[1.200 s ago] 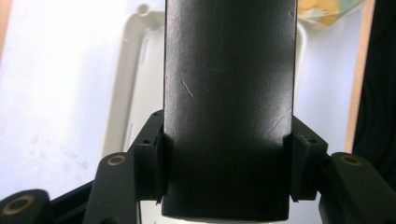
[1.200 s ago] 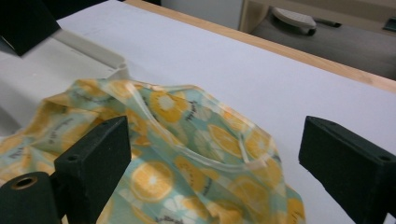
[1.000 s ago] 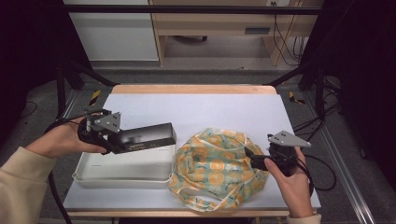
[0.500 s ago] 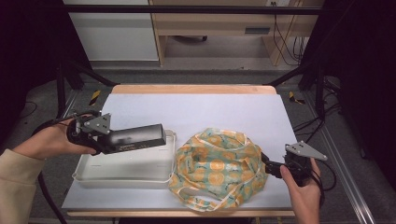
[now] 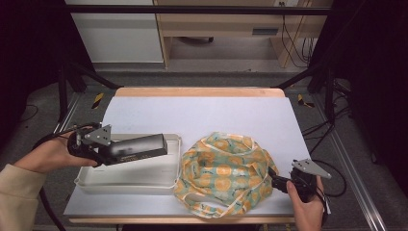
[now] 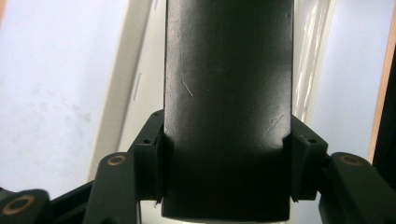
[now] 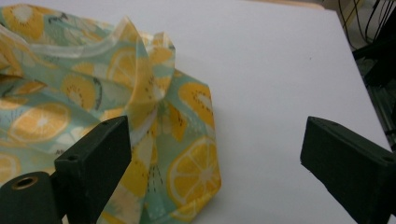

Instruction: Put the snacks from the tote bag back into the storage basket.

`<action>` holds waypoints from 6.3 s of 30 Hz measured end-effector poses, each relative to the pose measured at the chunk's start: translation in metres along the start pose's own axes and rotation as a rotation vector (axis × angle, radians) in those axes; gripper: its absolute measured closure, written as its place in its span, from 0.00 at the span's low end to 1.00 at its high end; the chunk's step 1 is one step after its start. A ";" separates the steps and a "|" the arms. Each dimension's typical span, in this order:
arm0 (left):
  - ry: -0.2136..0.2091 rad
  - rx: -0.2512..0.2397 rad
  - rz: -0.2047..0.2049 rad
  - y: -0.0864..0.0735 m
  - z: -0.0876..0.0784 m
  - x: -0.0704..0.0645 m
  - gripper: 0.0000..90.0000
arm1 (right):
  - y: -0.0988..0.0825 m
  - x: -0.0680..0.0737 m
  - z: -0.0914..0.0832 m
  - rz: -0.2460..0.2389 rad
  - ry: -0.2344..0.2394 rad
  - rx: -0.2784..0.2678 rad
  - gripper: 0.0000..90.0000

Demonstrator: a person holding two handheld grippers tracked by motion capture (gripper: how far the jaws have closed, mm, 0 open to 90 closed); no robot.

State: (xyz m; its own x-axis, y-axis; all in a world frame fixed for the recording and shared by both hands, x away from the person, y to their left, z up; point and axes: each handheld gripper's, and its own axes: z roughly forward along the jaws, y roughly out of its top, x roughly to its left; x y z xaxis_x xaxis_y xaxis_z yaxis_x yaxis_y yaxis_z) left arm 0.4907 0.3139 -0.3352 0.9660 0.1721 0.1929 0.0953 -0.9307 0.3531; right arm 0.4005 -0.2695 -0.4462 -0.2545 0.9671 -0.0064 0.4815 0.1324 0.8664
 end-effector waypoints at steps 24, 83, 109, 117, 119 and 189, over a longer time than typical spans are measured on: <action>-0.045 0.010 0.018 -0.016 0.028 -0.014 0.48 | -0.005 -0.003 -0.007 0.024 -0.027 -0.023 0.10; -0.180 -0.043 0.093 -0.011 0.089 -0.002 0.48 | -0.008 -0.008 -0.006 0.021 -0.065 0.000 0.10; -0.200 -0.031 0.118 -0.010 0.094 -0.004 0.47 | -0.007 -0.007 -0.006 0.016 -0.052 0.004 0.09; -0.203 -0.033 0.123 -0.011 0.094 -0.004 0.47 | -0.007 -0.007 -0.006 0.015 -0.048 0.005 0.09; -0.203 -0.040 0.120 -0.011 0.095 -0.004 0.47 | -0.007 -0.006 -0.006 0.014 -0.048 0.005 0.09; 0.027 -0.280 -0.159 0.114 0.053 -0.041 0.09 | -0.006 0.001 -0.013 0.007 -0.003 -0.013 0.08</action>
State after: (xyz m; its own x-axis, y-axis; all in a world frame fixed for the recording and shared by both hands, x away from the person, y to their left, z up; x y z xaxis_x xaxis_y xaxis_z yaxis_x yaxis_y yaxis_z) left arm 0.4743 0.1834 -0.3509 0.9371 0.3205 0.1381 0.1712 -0.7670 0.6184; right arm 0.3862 -0.2726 -0.4450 -0.2488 0.9685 -0.0015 0.4721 0.1227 0.8730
